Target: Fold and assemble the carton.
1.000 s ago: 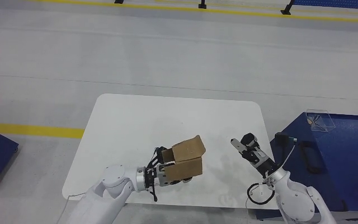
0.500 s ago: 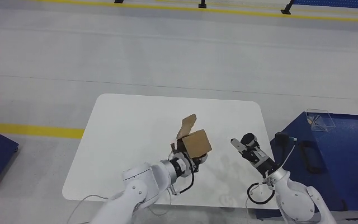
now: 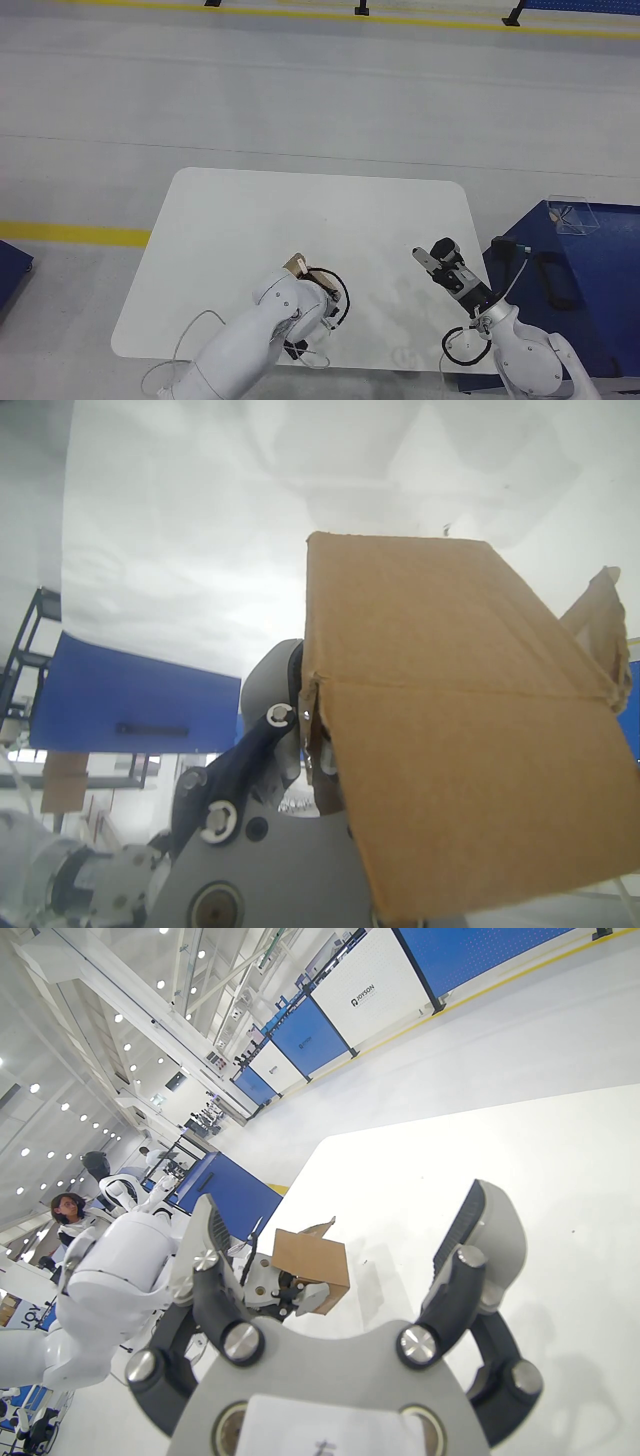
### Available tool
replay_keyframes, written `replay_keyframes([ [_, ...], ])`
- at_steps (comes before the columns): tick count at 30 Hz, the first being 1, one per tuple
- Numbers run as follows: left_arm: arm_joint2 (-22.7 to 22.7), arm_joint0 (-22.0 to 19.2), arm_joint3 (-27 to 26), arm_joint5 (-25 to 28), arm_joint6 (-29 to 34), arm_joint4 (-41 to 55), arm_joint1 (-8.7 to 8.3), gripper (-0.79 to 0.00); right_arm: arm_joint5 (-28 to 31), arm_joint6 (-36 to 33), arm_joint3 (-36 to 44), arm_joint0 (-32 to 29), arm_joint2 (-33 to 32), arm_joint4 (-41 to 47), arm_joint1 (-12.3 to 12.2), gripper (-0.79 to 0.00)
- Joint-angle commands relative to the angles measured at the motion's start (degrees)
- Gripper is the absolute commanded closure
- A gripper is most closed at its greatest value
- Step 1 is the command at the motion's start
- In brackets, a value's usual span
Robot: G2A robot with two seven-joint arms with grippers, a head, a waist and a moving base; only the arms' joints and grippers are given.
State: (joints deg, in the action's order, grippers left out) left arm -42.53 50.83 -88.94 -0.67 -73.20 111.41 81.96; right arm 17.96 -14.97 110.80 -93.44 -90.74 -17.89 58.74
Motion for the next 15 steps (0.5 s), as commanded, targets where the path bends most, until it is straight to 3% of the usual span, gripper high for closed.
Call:
replay_keyframes([
  [1,0.6,-0.4,3.1,1.8,-0.4,0.9,0.57,0.000,0.0,0.0,0.0,0.0,0.0,0.0,0.0,-0.785],
  [7,1.9,-1.8,10.1,2.4,0.2,1.9,2.09,0.000,0.0,0.0,0.0,0.0,0.0,0.0,0.0,-0.785],
  [8,1.9,-2.0,11.4,2.5,0.7,2.1,2.31,-0.222,0.0,0.0,0.0,0.0,0.0,0.0,0.0,-0.785],
  [9,2.1,-2.2,12.5,2.3,1.0,1.9,2.50,-0.563,0.0,0.0,0.0,0.0,0.0,0.0,0.0,-0.785],
  [10,2.1,-2.4,13.1,2.1,1.6,2.2,2.69,-0.785,0.0,0.0,0.0,0.0,0.0,0.0,0.0,-0.785],
  [13,1.4,-2.4,12.4,1.6,3.5,0.7,2.78,-0.785,0.0,0.0,0.0,0.0,0.0,0.0,0.0,-0.785],
  [15,0.2,-1.3,8.0,1.1,4.7,-1.0,2.38,-0.785,0.0,0.0,0.0,0.0,0.0,0.0,0.0,-0.785],
])
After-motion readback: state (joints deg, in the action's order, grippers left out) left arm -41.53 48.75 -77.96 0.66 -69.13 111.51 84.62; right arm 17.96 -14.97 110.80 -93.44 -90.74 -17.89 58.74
